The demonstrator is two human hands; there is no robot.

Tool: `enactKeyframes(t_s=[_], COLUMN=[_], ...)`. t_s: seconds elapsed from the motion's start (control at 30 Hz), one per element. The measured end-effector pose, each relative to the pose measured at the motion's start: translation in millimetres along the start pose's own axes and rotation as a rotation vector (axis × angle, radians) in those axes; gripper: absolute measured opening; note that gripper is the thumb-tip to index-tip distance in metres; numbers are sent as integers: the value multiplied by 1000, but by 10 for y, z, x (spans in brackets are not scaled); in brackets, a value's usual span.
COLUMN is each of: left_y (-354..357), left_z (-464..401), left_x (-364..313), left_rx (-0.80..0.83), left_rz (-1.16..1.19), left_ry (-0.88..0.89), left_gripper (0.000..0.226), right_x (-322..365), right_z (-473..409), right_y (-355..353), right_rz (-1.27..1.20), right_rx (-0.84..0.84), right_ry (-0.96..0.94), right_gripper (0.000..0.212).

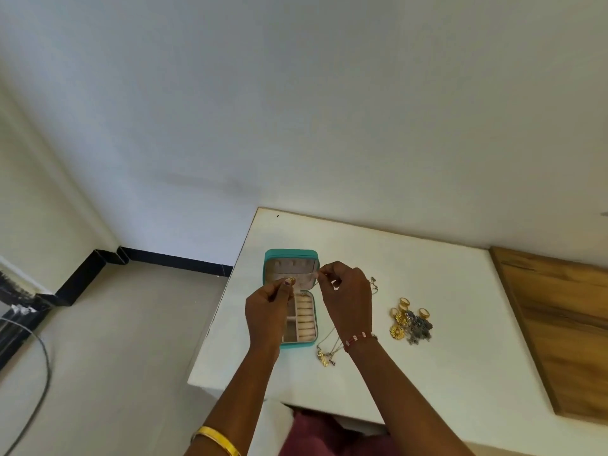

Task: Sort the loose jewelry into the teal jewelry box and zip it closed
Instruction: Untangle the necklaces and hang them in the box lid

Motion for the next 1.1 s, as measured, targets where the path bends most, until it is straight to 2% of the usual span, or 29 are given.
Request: enactKeyframes(t_s=[0.17, 0.33, 0.47, 0.57, 0.63, 0.7, 0.77, 0.87, 1.1], left_y=[95, 121, -74, -258, -312, -271, -167, -49, -57], left_z=[-232, -281, -223, -190, -238, -340, -446, -537, -505], left_x=[220, 261, 215, 95, 20, -50, -96, -90, -55], left_rx=[-53, -71, -168, -281, -318, -277, -167, -37, -60], left_rz=[-47, -92, -107, -69, -82, -122, -147, -132, -122], left_ry=[-5, 53, 131, 221, 268, 306, 321, 301, 279], left_gripper=[13, 15, 20, 19, 28, 42, 50, 42, 37], right_x=[42, 97, 130, 125, 124, 131, 146, 154, 98], right_z=[-152, -173, -116, -99, -95, -93, -97, -110, -109], right_y=[158, 286, 343, 368, 379, 377, 375, 391, 423], right_rz=[177, 381, 428, 439, 424, 405, 389, 383, 385], right_rx=[-159, -272, -328, -348, -347, -358, -374, -391, -416], right_ry=[-226, -445, -524, -517, -489, -463, -437, -379, -217], right_gripper=[6, 26, 25, 22, 23, 25, 26, 26, 17])
Point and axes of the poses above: each hand's wrist, its own z-axis away from the middle knuckle, its own y-axis out of the palm, x = y × z, the point moved 9 cm from there along -z, towards the middle knuckle, and after that the axes turned 2 degrees about z, right-handed, at the moved point
